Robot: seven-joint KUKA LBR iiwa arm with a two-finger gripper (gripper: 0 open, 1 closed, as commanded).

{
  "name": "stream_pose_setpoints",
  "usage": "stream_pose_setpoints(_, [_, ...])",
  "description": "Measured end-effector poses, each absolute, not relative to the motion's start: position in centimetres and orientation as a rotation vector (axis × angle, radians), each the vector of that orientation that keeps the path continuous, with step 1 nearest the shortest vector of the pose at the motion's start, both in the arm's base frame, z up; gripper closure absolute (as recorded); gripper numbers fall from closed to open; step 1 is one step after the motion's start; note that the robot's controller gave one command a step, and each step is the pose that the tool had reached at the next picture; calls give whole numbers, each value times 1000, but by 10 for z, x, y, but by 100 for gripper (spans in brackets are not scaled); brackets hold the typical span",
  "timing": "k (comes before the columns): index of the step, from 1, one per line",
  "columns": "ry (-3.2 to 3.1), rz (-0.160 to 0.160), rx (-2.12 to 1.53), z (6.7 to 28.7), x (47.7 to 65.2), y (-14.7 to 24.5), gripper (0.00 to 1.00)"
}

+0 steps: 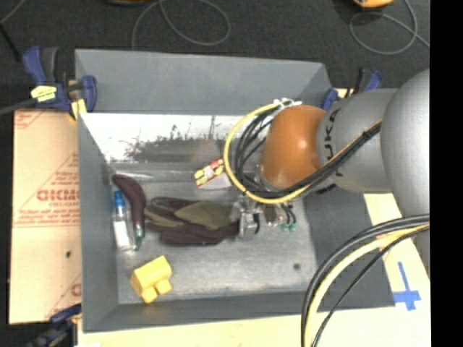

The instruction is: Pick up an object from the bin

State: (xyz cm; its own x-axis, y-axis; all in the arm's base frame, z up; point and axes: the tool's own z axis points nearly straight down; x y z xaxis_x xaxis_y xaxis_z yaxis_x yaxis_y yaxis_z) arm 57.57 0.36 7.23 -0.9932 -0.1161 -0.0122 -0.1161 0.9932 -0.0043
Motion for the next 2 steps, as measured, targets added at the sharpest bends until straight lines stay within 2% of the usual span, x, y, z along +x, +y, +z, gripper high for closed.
stream_pose_setpoints(1, [3093, -9, -482, 85, 571, 7, 100])
stream_pose_setpoints(2, [3121, -5, -10, 191, 583, -5, 100])
